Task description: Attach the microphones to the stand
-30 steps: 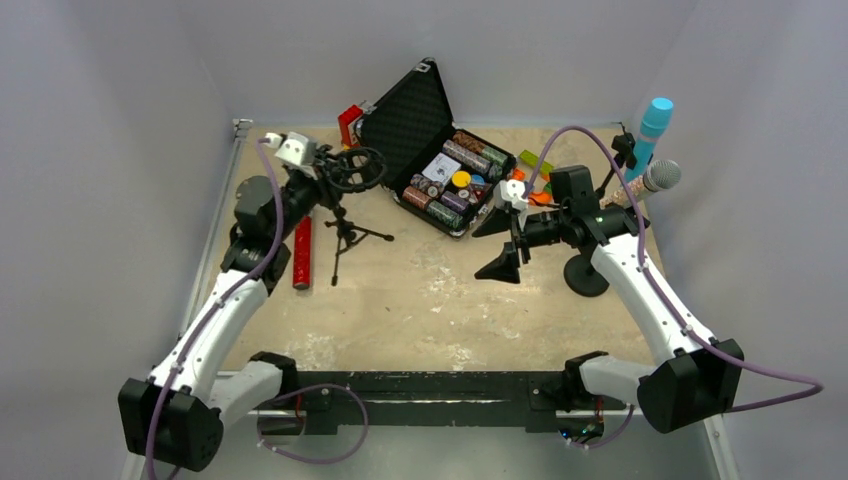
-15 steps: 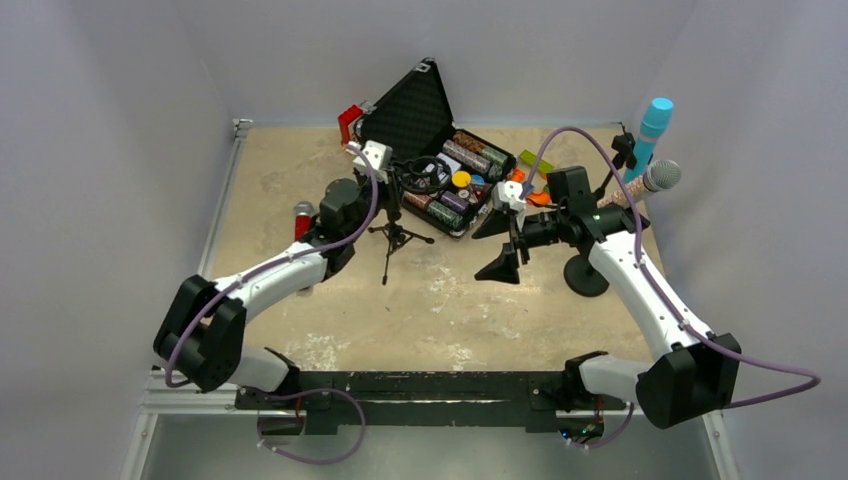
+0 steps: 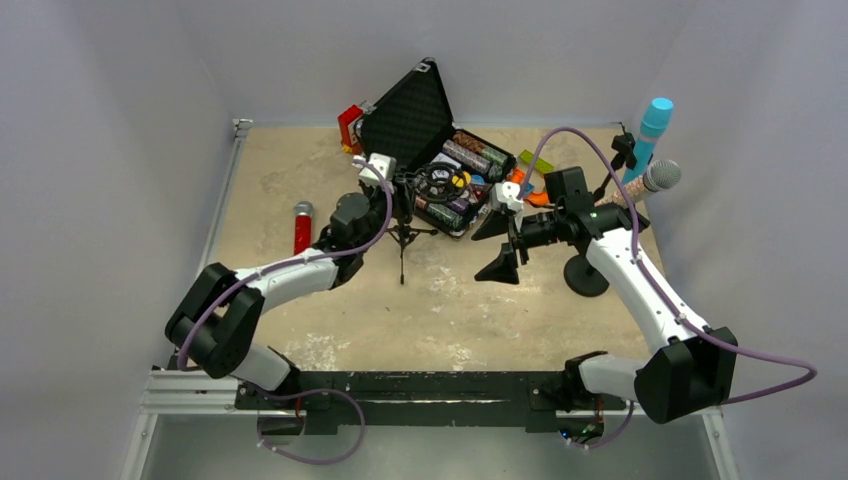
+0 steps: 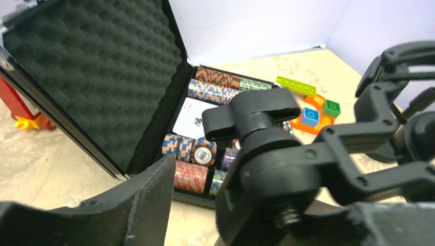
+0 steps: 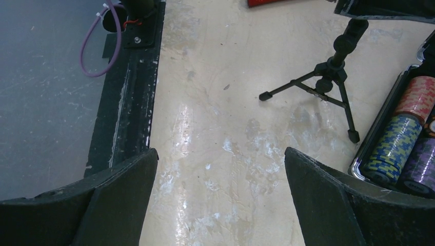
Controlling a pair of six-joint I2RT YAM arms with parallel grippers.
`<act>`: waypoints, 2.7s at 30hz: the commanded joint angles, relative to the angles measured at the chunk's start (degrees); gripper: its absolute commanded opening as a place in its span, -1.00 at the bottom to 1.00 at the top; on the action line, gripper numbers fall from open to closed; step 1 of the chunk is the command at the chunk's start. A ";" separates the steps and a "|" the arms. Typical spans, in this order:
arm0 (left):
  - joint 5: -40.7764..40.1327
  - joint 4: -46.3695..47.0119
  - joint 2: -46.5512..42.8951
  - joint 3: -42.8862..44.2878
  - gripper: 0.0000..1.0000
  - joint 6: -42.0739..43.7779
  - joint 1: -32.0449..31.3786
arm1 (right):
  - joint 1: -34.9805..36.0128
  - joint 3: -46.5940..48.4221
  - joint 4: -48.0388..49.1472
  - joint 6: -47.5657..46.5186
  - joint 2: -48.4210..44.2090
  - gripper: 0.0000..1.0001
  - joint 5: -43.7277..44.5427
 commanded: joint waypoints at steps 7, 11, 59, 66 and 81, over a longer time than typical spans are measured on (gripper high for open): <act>3.98 -0.55 -11.32 -8.37 0.33 0.20 -0.03 | -0.39 1.31 -1.65 -2.21 -0.06 0.95 -0.90; 4.26 -7.65 -18.30 -11.67 0.52 -0.02 0.09 | -0.69 1.22 -1.70 -2.48 -0.30 0.95 -0.34; 3.78 -82.25 19.23 28.92 0.17 -8.28 33.61 | -1.26 1.30 -2.72 -3.82 -0.42 0.95 -0.64; 6.18 -83.62 22.01 29.97 -0.29 -9.30 33.63 | -2.16 1.48 -3.01 -3.82 -0.88 0.95 -1.26; 13.76 -76.26 -3.95 21.03 -1.00 -7.13 33.52 | -3.02 7.28 -12.76 -7.98 -5.21 0.96 0.58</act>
